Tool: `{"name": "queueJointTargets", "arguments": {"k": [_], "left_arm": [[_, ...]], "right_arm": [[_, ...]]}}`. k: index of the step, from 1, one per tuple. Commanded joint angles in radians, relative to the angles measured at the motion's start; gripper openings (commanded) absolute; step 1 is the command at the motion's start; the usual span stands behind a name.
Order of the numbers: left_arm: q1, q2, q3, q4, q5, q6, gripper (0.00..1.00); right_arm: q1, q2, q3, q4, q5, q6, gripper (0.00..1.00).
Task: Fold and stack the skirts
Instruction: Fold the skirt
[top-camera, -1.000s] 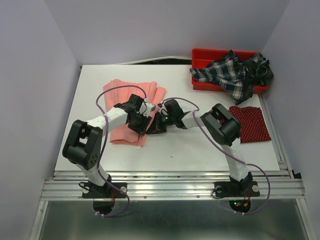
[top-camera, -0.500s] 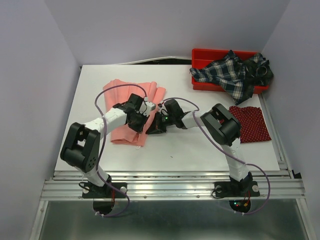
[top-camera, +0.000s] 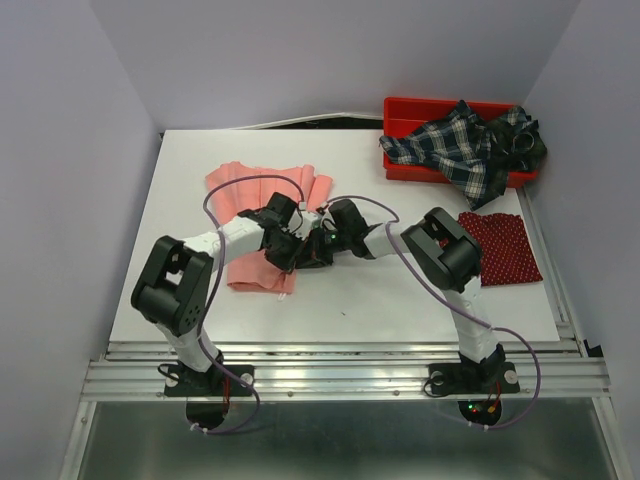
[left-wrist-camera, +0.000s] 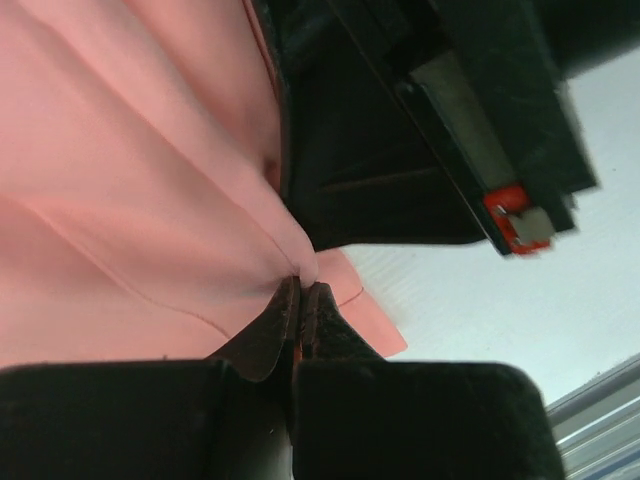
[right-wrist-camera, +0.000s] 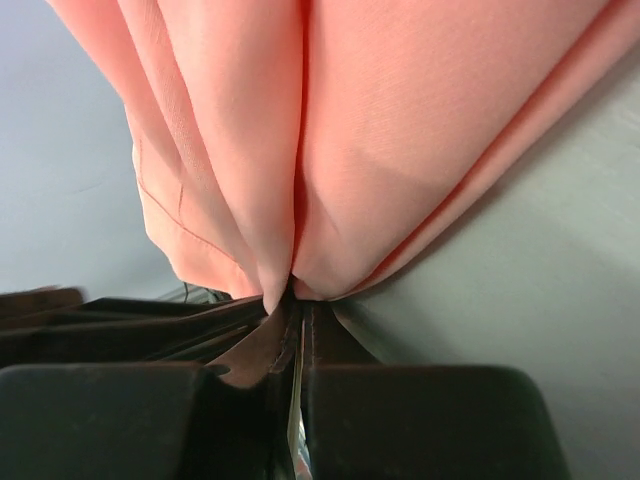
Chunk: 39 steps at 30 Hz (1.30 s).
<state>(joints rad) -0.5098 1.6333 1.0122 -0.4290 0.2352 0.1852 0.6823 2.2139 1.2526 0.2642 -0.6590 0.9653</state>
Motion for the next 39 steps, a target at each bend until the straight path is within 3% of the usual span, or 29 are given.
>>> {"name": "queueJointTargets", "arguments": {"k": [1, 2, 5, 6, 8, 11, 18, 22, 29, 35, 39], "left_arm": [[-0.006, 0.072, 0.009, -0.001, 0.09, -0.006, 0.02], [-0.006, 0.101, 0.014, -0.002, 0.11, -0.007, 0.04], [-0.004, 0.138, 0.022, -0.022, 0.122, 0.0, 0.05], [-0.003, 0.154, 0.02, -0.03, 0.122, 0.01, 0.05], [0.007, 0.157, 0.019, -0.05, 0.131, 0.023, 0.04], [0.008, 0.131, -0.026, -0.079, 0.13, 0.083, 0.02], [-0.019, 0.103, 0.032, -0.207, 0.088, 0.223, 0.0], [-0.052, 0.106, 0.026, -0.244, 0.027, 0.287, 0.0], [-0.059, 0.108, 0.009, -0.237, 0.0, 0.284, 0.06], [-0.064, 0.094, 0.002, -0.217, -0.014, 0.272, 0.07], [-0.064, 0.08, -0.009, -0.209, -0.028, 0.275, 0.07]], "right_arm": [[0.008, 0.03, -0.056, -0.102, 0.144, -0.036, 0.01], [0.008, 0.021, -0.062, -0.105, 0.145, -0.045, 0.01], [-0.009, -0.025, -0.076, -0.169, 0.151, -0.088, 0.16], [-0.035, -0.042, -0.078, -0.199, 0.159, -0.135, 0.27], [-0.07, -0.08, -0.082, -0.256, 0.177, -0.181, 0.32], [-0.15, -0.152, -0.079, -0.408, 0.194, -0.273, 0.33], [-0.251, -0.292, 0.014, -0.431, 0.275, -0.411, 0.36], [-0.251, -0.235, 0.206, -0.424, 0.308, -0.467, 0.51], [-0.251, -0.016, 0.584, -0.425, 0.303, -0.409, 0.57], [-0.251, 0.156, 0.752, -0.407, 0.306, -0.352, 0.68], [-0.251, 0.196, 0.781, -0.382, 0.3, -0.338, 0.68]]}}
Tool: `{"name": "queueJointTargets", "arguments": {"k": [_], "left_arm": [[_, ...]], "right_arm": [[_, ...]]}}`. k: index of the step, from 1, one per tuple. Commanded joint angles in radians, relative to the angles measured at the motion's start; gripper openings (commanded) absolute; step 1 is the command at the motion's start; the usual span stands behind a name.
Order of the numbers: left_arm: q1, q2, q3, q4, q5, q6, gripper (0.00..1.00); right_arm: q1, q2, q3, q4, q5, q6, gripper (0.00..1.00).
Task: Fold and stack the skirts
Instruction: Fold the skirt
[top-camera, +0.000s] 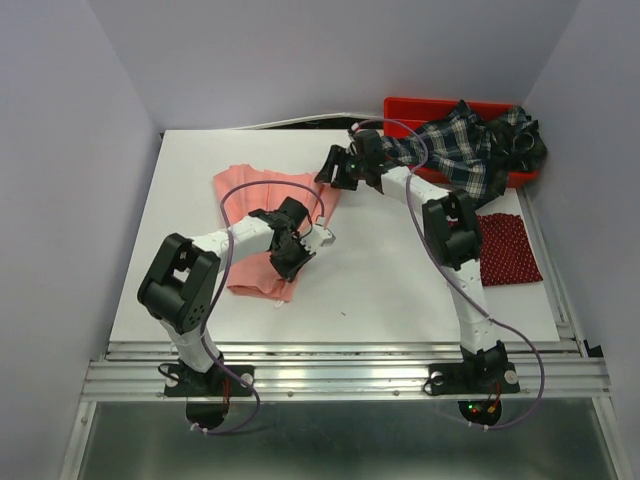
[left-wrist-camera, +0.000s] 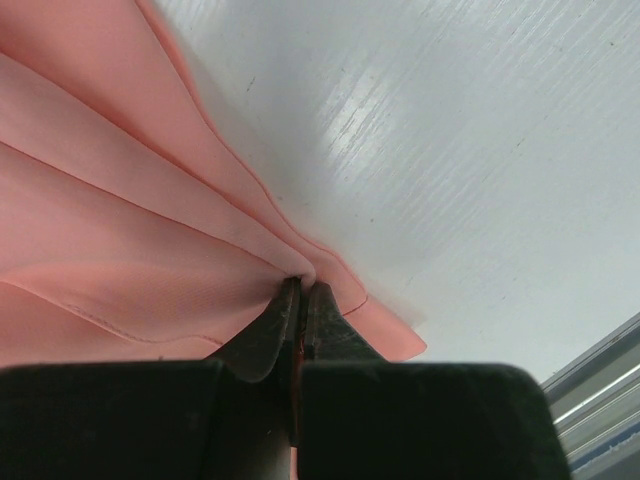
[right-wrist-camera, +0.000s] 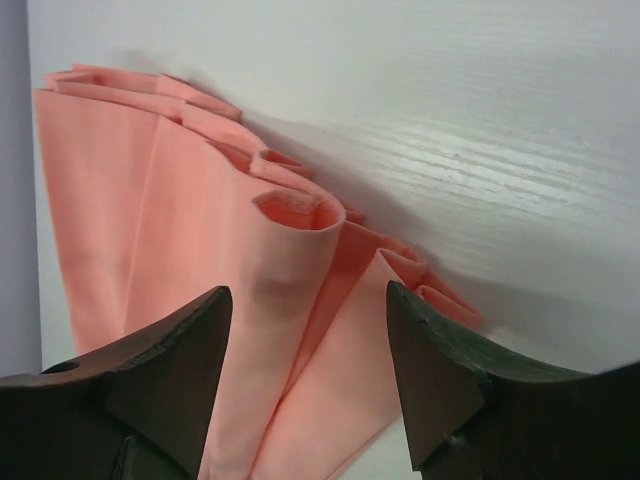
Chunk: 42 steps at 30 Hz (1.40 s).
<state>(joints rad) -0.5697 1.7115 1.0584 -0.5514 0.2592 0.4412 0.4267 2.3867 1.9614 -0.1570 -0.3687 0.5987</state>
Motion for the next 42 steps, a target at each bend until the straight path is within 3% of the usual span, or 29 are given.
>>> {"name": "queueJointTargets", "arguments": {"k": [1, 21, 26, 28, 31, 32, 42], "left_arm": [[-0.002, 0.003, -0.055, -0.087, -0.052, 0.021, 0.07], [-0.004, 0.043, -0.072, -0.076, -0.055, 0.033, 0.07], [-0.004, 0.043, -0.072, -0.077, -0.054, 0.034, 0.07], [-0.004, 0.045, -0.072, -0.076, -0.054, 0.033, 0.07], [-0.004, 0.053, -0.072, -0.076, -0.055, 0.033, 0.07], [-0.004, 0.053, -0.072, -0.076, -0.055, 0.033, 0.07], [-0.002, 0.085, -0.074, -0.074, -0.072, 0.024, 0.07]], "right_arm": [[0.004, 0.044, 0.091, 0.042, 0.01, 0.03, 0.69], [0.032, 0.111, 0.12, 0.142, -0.039, 0.107, 0.63], [0.041, 0.14, 0.133, 0.145, -0.052, 0.108, 0.51], [0.041, 0.14, 0.137, 0.146, -0.053, 0.102, 0.3], [0.041, 0.118, 0.139, 0.146, -0.049, 0.084, 0.12], [0.041, 0.108, 0.139, 0.143, -0.049, 0.075, 0.01], [0.006, -0.171, -0.01, 0.142, -0.056, 0.075, 0.01]]}}
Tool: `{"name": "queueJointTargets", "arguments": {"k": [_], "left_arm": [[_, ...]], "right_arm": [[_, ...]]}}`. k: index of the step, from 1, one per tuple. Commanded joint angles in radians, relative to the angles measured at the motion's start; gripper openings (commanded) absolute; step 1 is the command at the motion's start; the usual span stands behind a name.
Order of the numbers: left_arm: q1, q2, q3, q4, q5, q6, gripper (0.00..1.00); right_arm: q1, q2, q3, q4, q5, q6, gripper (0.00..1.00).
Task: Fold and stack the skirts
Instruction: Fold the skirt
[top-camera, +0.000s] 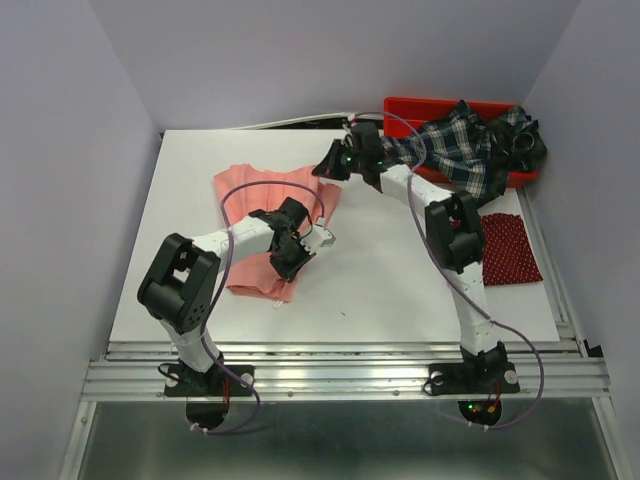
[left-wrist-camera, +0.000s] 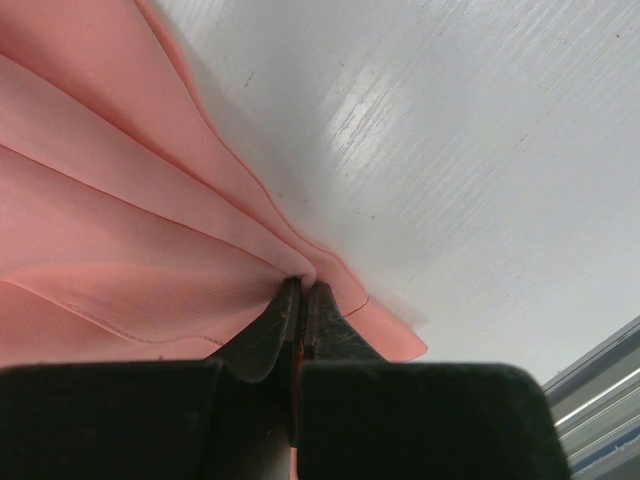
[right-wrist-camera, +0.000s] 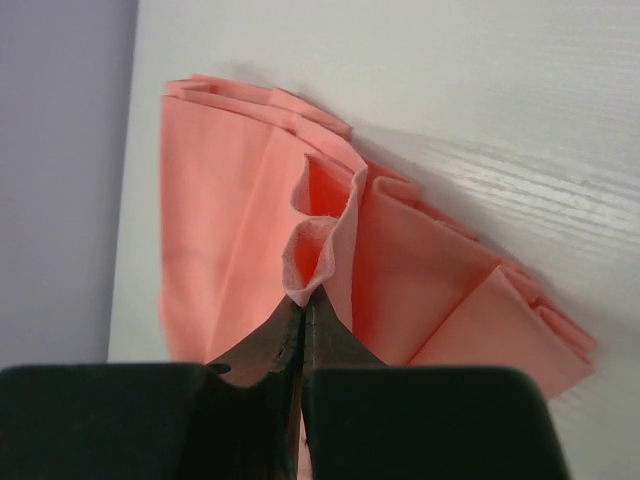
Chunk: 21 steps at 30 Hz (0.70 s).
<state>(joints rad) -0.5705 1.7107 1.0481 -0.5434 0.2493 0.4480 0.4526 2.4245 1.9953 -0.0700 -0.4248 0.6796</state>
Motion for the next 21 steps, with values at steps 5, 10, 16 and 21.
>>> {"name": "queueJointTargets", "arguments": {"k": [5, 10, 16, 21], "left_arm": [[-0.003, 0.102, -0.065, -0.082, -0.07, 0.014, 0.06], [-0.003, 0.112, -0.065, -0.084, -0.07, 0.012, 0.06], [-0.003, 0.124, -0.065, -0.086, -0.067, 0.014, 0.06], [-0.003, 0.112, -0.065, -0.084, -0.065, 0.015, 0.14]], "right_arm": [[-0.068, -0.326, -0.191, 0.007, 0.069, 0.0, 0.01], [-0.089, -0.38, -0.392, -0.001, 0.069, -0.054, 0.01], [-0.089, -0.234, -0.379, 0.009, 0.118, -0.068, 0.01], [-0.089, -0.174, -0.334, 0.027, 0.185, -0.087, 0.01]]}}
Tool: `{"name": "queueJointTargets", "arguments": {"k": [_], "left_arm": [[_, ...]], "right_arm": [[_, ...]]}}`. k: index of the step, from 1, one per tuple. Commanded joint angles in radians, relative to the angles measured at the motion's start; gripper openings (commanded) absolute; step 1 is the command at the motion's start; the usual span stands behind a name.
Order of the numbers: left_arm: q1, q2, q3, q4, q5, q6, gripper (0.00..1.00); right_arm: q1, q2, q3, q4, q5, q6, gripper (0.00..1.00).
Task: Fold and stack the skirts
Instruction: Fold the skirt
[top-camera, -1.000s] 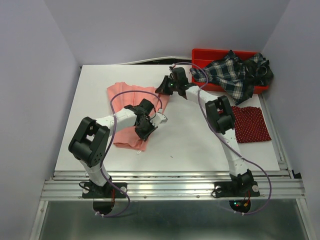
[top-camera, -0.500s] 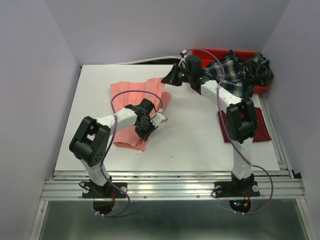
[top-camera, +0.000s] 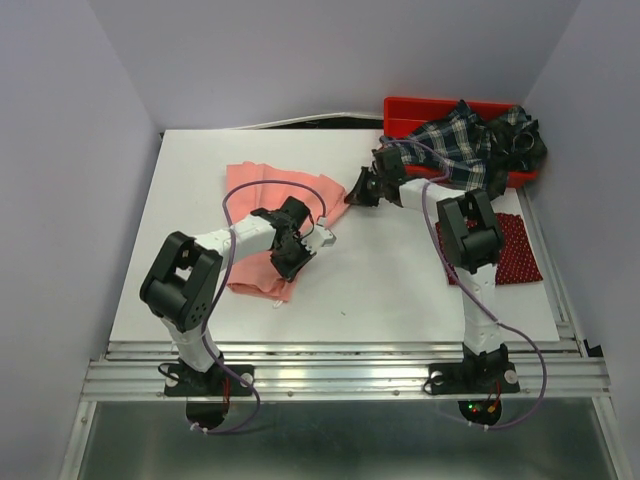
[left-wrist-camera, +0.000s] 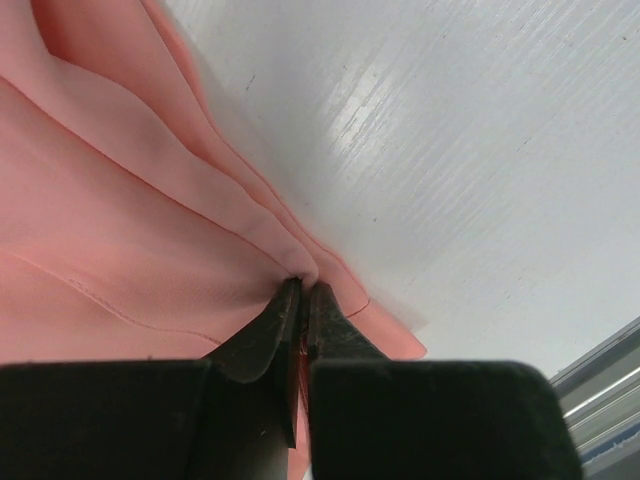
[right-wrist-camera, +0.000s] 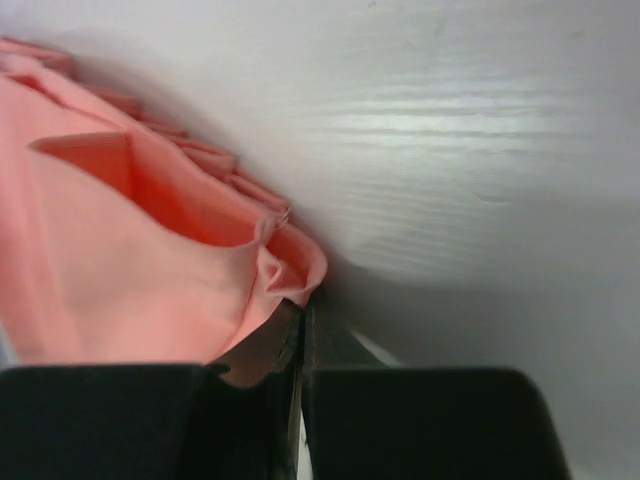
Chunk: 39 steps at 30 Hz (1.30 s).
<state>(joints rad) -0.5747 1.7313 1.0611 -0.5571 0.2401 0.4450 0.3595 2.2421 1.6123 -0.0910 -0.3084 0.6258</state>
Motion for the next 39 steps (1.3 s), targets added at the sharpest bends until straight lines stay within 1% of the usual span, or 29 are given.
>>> {"name": "queueJointTargets", "arguments": {"k": [1, 2, 4, 5, 6, 7, 8, 10, 11, 13, 14, 15, 17, 18, 19, 20, 21, 22, 23, 25, 26, 28, 29, 32, 33, 34, 35, 36, 39], "left_arm": [[0.001, 0.082, -0.076, -0.073, -0.056, 0.017, 0.19], [0.001, 0.076, -0.076, -0.075, -0.053, 0.018, 0.24], [0.001, 0.044, -0.059, -0.089, -0.024, 0.024, 0.34], [0.001, 0.025, -0.05, -0.104, -0.013, 0.023, 0.4], [0.001, 0.004, -0.038, -0.113, 0.002, 0.018, 0.43], [-0.001, -0.043, -0.008, -0.122, 0.042, 0.009, 0.46], [0.001, -0.071, 0.013, -0.144, 0.06, 0.001, 0.51], [0.001, -0.146, 0.075, -0.167, 0.115, -0.002, 0.55], [-0.001, -0.177, 0.095, -0.173, 0.126, -0.005, 0.58], [0.001, -0.263, 0.148, -0.179, 0.142, -0.003, 0.67], [0.006, -0.292, 0.158, -0.173, 0.139, -0.009, 0.75], [0.024, -0.341, 0.168, -0.156, 0.145, -0.031, 0.78], [0.065, -0.369, 0.169, -0.153, 0.171, -0.04, 0.8], [0.131, -0.369, 0.168, -0.156, 0.204, -0.043, 0.8], [0.172, -0.362, 0.166, -0.162, 0.224, -0.042, 0.8], [0.214, -0.348, 0.166, -0.171, 0.237, -0.037, 0.79], [0.295, -0.313, 0.162, -0.187, 0.248, -0.029, 0.77], [0.332, -0.294, 0.157, -0.19, 0.251, -0.025, 0.75], [0.369, -0.271, 0.155, -0.191, 0.251, -0.017, 0.71], [0.427, -0.201, 0.154, -0.196, 0.249, 0.004, 0.67], [0.47, -0.175, 0.155, -0.198, 0.248, 0.033, 0.63], [0.502, -0.095, 0.158, -0.196, 0.245, 0.06, 0.59], [0.531, -0.038, 0.166, -0.19, 0.251, 0.073, 0.55], [0.553, 0.045, 0.18, -0.181, 0.257, 0.087, 0.49], [0.555, 0.068, 0.186, -0.175, 0.261, 0.09, 0.47], [0.553, 0.117, 0.204, -0.176, 0.281, 0.092, 0.46], [0.55, 0.14, 0.217, -0.178, 0.289, 0.09, 0.43], [0.54, 0.175, 0.227, -0.181, 0.3, 0.087, 0.43], [0.5, 0.208, 0.254, -0.158, 0.341, 0.058, 0.41]], "right_arm": [[0.004, 0.026, 0.078, 0.036, 0.087, -0.055, 0.01], [0.004, 0.033, 0.096, 0.024, 0.092, -0.075, 0.04], [0.004, 0.039, 0.139, -0.01, 0.095, -0.106, 0.24], [0.004, 0.028, 0.171, -0.036, 0.091, -0.133, 0.38], [0.004, 0.016, 0.181, -0.041, 0.085, -0.147, 0.49], [0.004, 0.002, 0.187, -0.042, 0.075, -0.17, 0.63], [0.004, -0.013, 0.196, -0.044, 0.045, -0.184, 0.66], [0.004, -0.053, 0.231, -0.049, 0.009, -0.202, 0.7], [0.004, -0.064, 0.244, -0.047, -0.012, -0.218, 0.76], [0.004, -0.078, 0.281, -0.032, -0.087, -0.23, 0.78], [0.004, -0.078, 0.294, -0.027, -0.115, -0.241, 0.78], [0.013, -0.061, 0.323, -0.013, -0.185, -0.251, 0.78], [0.039, -0.026, 0.375, -0.035, -0.234, -0.268, 0.77], [0.065, -0.004, 0.402, -0.064, -0.297, -0.274, 0.76], [0.079, 0.017, 0.426, -0.079, -0.314, -0.275, 0.75], [0.093, 0.057, 0.46, -0.094, -0.323, -0.282, 0.74], [0.119, 0.076, 0.472, -0.111, -0.366, -0.287, 0.74], [0.131, 0.094, 0.481, -0.124, -0.38, -0.287, 0.74], [0.143, 0.109, 0.486, -0.134, -0.389, -0.291, 0.74], [0.163, 0.145, 0.483, -0.164, -0.423, -0.299, 0.74], [0.173, 0.154, 0.477, -0.173, -0.431, -0.31, 0.73], [0.19, 0.162, 0.43, -0.191, -0.448, -0.33, 0.73], [0.202, 0.162, 0.393, -0.197, -0.449, -0.337, 0.73], [0.211, 0.185, 0.37, -0.233, -0.439, -0.373, 0.73], [0.211, 0.2, 0.376, -0.28, -0.431, -0.392, 0.73], [0.211, 0.236, 0.409, -0.312, -0.387, -0.418, 0.72], [0.202, 0.25, 0.42, -0.334, -0.361, -0.425, 0.72], [0.179, 0.261, 0.426, -0.342, -0.325, -0.426, 0.72], [0.13, 0.304, 0.497, -0.361, -0.269, -0.457, 0.72]]}}
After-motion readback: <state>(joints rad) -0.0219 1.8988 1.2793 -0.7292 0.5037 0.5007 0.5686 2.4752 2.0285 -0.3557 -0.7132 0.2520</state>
